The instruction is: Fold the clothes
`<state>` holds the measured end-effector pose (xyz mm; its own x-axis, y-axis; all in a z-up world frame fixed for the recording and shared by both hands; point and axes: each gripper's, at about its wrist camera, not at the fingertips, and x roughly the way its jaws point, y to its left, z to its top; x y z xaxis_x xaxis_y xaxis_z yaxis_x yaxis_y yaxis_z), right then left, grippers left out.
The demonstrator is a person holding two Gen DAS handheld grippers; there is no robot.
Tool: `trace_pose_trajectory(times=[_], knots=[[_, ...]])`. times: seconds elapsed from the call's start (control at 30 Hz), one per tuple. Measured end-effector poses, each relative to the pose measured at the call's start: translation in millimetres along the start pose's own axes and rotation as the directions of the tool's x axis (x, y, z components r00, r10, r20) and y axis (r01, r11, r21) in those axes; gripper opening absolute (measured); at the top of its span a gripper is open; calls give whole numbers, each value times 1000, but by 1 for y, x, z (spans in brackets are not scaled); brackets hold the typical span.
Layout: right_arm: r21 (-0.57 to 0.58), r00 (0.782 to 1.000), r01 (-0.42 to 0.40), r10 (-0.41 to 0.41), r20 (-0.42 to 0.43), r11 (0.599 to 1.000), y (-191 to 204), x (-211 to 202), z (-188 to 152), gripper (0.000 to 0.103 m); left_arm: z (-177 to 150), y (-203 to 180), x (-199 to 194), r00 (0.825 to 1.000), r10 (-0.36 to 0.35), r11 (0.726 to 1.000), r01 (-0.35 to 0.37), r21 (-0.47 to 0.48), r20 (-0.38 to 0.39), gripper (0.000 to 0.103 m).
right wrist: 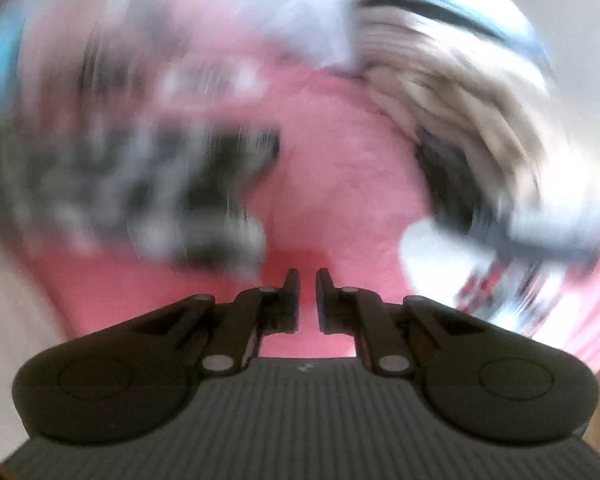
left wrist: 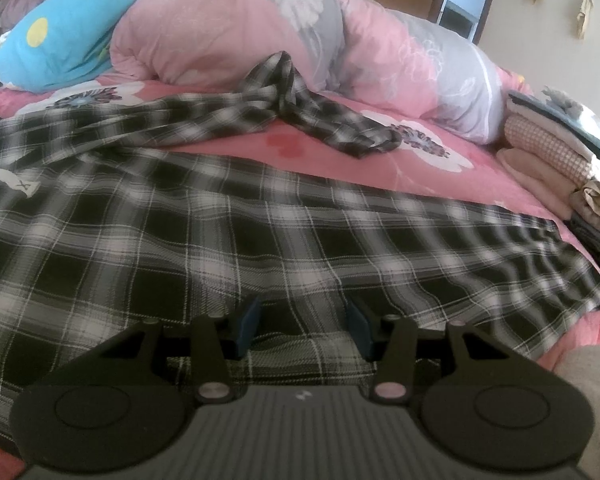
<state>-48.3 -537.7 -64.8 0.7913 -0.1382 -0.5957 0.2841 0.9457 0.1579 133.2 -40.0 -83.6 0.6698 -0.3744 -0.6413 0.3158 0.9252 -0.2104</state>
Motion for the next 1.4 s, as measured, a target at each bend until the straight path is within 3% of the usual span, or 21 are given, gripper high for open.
trace_pose_trajectory(times=[0.03, 0.07, 0.17, 0.2, 0.23, 0.33, 0.53, 0.57, 0.67, 0.7, 0.77, 0.97, 1.07, 1.1, 1.17, 1.23, 1.37, 1.4], knots=[[175, 996, -84, 81, 21, 981, -14, -3, -1, 11, 0, 0, 0, 1000, 1, 1000, -1, 0, 0, 50], [337, 986, -168, 160, 50, 927, -28, -5, -4, 14, 0, 0, -1, 1000, 1, 1000, -1, 1, 0, 50], [639, 927, -347, 353, 125, 687, -51, 7, -22, 22, 0, 0, -2, 1000, -2, 1000, 2, -1, 0, 50], [682, 922, -351, 363, 133, 642, -54, 11, -27, 28, 0, 1, -2, 1000, -3, 1000, 3, -4, 0, 50], [697, 928, -336, 351, 128, 633, -56, 13, -29, 29, -1, 1, -3, 1000, -5, 1000, 5, -6, 1, 50], [695, 952, -270, 291, 91, 666, -56, 21, -30, 32, -1, 2, -4, 1000, -9, 1000, 9, -12, 3, 50], [696, 960, -239, 275, 63, 677, -47, 42, -40, 32, -1, 3, -7, 1000, -9, 1000, 9, -17, 4, 50], [694, 959, -245, 272, 74, 677, -47, 44, -41, 28, -1, 3, -8, 1000, -8, 1000, 8, -17, 4, 50], [683, 955, -269, 279, 100, 679, -44, 45, -40, 2, -1, 4, -10, 1000, -5, 1000, 5, -20, 4, 50], [673, 953, -284, 281, 117, 683, -42, 41, -38, 1, -1, 5, -11, 1000, -4, 1000, 4, -20, 4, 50], [650, 944, -320, 287, 161, 689, -41, 28, -31, 1, -1, 5, -12, 1000, -2, 1000, 2, -22, 4, 50], [628, 890, -456, 332, 312, 631, -45, -7, -7, 1, -1, 6, -14, 1000, 4, 1000, -3, -24, 4, 50], [629, 900, -436, 319, 298, 643, -50, -6, -4, 1, -1, 7, -15, 1000, 4, 1000, -4, -30, 6, 50], [649, 903, -430, 320, 288, 628, -54, -2, -7, 1, -1, 7, -15, 1000, 4, 999, -4, -32, 5, 50], [711, 897, -433, 340, 282, 554, -65, 7, -16, 1, 1, 9, -16, 1000, 5, 999, -5, -35, 3, 50], [735, 880, -461, 365, 305, 498, -67, 10, -17, 1, 2, 9, -17, 1000, 9, 999, -9, -36, 7, 50], [680, 829, -551, 414, 377, 483, -56, -4, 4, 1, 2, 11, -17, 1000, 12, 999, -11, -51, 9, 50], [669, 828, -554, 414, 379, 496, -55, -6, 7, 1, 2, 12, -17, 1000, 12, 999, -11, -53, 8, 50]])
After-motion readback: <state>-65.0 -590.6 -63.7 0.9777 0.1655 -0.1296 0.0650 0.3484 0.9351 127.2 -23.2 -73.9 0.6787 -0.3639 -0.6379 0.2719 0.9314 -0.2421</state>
